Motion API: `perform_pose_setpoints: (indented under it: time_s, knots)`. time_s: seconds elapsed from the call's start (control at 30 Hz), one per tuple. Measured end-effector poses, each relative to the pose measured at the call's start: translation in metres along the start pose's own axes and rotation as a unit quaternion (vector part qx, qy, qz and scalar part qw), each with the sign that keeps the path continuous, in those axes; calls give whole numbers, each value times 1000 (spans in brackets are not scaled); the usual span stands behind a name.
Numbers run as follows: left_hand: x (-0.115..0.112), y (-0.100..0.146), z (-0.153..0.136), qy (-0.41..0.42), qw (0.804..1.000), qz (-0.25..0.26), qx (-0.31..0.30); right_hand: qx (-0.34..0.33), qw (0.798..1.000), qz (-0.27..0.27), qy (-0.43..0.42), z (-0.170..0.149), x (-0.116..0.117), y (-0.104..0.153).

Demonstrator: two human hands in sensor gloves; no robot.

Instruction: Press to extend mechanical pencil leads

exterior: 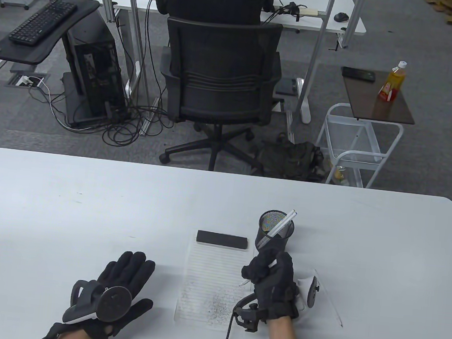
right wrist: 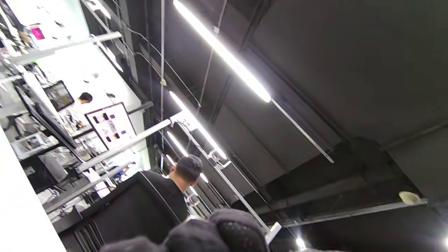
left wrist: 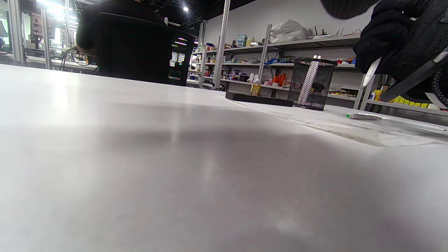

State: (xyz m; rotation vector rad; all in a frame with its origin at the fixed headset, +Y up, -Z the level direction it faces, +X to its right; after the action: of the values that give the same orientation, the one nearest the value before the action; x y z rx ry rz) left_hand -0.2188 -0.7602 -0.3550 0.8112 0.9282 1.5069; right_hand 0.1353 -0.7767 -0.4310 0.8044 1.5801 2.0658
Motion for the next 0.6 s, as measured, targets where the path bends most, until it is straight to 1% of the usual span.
perform_pose_setpoints:
  time_s: [0.03, 0.1, 0.6]
  knots:
    - [0, 0, 0, -2, 1000, -1, -1, 0, 1000, 5, -13, 0, 2, 0]
    - [-1, 0, 0, -3, 1000, -2, -1, 0, 1000, 11, -3, 0, 4, 0]
    - [0, 0, 1, -3, 1000, -1, -4, 5, 1000, 10, 10, -6, 6, 1]
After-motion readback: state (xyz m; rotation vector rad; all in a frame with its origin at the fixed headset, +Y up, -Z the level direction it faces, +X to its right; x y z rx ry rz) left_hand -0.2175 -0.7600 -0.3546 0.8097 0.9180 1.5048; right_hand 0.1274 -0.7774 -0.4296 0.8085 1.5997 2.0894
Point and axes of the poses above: the tracker on the back of each hand, its own z axis roughly to the thumb side, its own y axis roughly from the fingertips to the wrist, x = y × z, the point moved 5 cm from there along -y, roughly from the wrist to the fingertips, and after that the axes turned 1 degree about z, right-handed, at the moved point
